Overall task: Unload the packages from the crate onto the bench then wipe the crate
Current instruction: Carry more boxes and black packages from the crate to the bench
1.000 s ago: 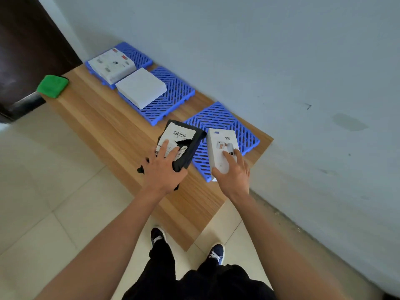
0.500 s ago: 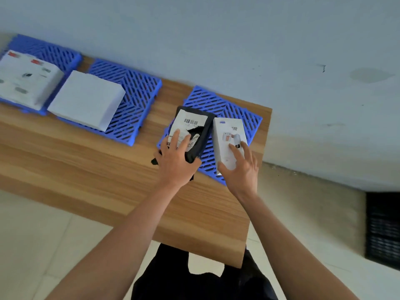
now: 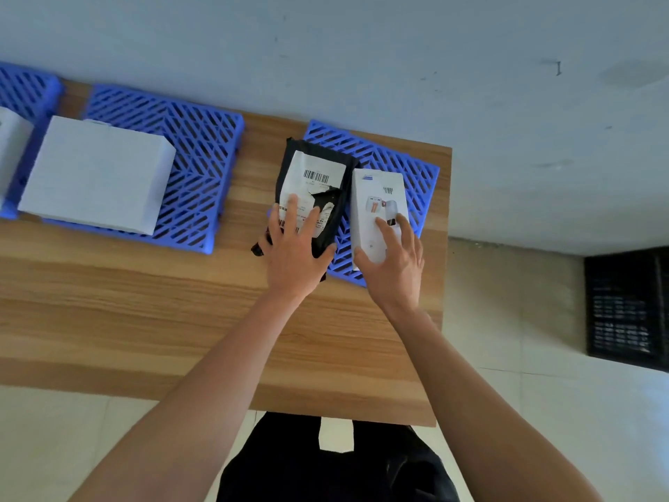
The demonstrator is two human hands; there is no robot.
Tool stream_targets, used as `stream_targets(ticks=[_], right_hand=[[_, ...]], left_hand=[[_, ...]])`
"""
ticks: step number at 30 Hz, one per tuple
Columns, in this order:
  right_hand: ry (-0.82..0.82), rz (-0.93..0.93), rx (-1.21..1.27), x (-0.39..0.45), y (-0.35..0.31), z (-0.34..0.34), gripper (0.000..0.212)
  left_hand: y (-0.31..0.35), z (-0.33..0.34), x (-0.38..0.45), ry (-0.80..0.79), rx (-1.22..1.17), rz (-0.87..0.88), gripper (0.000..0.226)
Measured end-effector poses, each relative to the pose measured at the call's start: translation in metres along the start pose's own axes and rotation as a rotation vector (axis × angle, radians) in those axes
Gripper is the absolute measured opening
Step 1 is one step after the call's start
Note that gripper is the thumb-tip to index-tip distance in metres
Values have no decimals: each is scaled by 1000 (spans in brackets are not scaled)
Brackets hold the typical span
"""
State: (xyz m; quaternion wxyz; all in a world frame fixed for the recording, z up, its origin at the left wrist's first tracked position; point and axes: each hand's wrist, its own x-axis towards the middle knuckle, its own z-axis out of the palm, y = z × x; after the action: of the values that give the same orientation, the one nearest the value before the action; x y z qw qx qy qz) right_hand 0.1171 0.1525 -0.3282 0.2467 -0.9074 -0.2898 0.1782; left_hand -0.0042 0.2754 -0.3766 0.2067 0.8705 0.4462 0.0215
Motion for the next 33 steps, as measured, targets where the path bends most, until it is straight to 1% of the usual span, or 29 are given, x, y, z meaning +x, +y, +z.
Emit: stream_targets(ticks=[2, 5, 7, 9, 11, 20, 26, 33], right_hand=[[-6, 6, -8, 0, -1, 1, 67], [1, -4, -29, -2, -2, 2, 66], [11, 0, -38, -3, -2, 4, 66], [15, 7, -40, -6, -3, 6, 65], [20, 7, -38, -8, -5, 7, 64], [80, 4, -37, -16, -7, 7, 64], [123, 3, -16, -27, -6, 5, 61], [162, -56, -29, -36, 0, -8, 62]], left_hand=[[-6, -3, -1, 16, -78, 12, 83], [-19, -9, -1, 70, -242, -95, 95], [-25, -11, -1, 18, -264, -154, 96], [-27, -10, -1, -68, -264, -152, 94], [-28, -9, -1, -109, -253, -148, 92], [-25, -8, -1, -153, -193, -160, 90], [-9, -5, -16, -159, -118, -180, 89], [-3, -11, -17, -201, -139, -209, 85]])
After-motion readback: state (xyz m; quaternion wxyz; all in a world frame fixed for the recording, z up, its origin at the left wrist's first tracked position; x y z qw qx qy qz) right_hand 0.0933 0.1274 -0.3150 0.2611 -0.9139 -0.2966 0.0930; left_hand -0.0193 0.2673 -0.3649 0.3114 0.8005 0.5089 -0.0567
